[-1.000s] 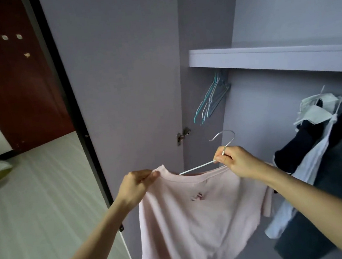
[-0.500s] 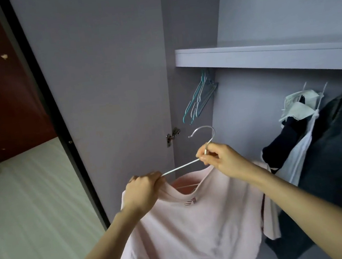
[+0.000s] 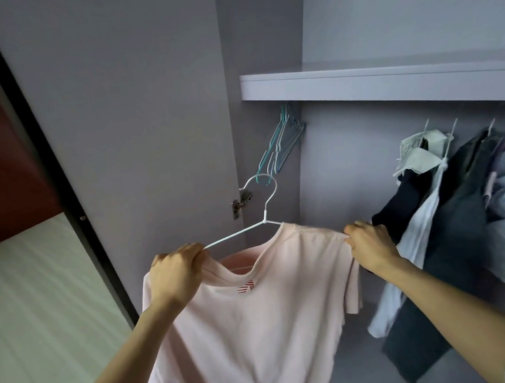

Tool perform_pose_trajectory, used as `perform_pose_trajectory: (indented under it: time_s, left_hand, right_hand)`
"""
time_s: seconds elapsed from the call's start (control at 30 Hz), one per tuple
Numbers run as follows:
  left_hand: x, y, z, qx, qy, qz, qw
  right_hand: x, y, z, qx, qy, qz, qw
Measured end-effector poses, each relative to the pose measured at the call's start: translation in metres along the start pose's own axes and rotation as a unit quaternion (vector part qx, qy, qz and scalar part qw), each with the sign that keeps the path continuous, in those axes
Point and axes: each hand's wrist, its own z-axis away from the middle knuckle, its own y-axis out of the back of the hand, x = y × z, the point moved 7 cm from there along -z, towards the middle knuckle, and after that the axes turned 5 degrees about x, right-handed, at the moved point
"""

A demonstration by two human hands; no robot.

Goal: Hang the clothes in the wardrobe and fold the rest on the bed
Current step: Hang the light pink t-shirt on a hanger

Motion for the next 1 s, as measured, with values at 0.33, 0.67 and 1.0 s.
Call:
perform_pose_trajectory:
  time_s: [0.33,0.67,1.0]
  left_hand:
    - [-0.026,-0.019,0.002,-0.043,0.045,-0.002,0.998]
    - [-0.031,-0.013,0.003,-0.059,0.058,-0.04,0.996]
    - [-0.002,-0.01,-0.01,-0.005,0.05,0.042,0.998]
  right_hand:
    - [-0.026,0.028,0.007,-0.053,0.067,-0.387,0.918]
    - [0.02,0.041,-0.007,0.071,0.098,-0.162,0.979]
    - [0.037,0.015,0.012,0.006,0.021,-0.088,0.996]
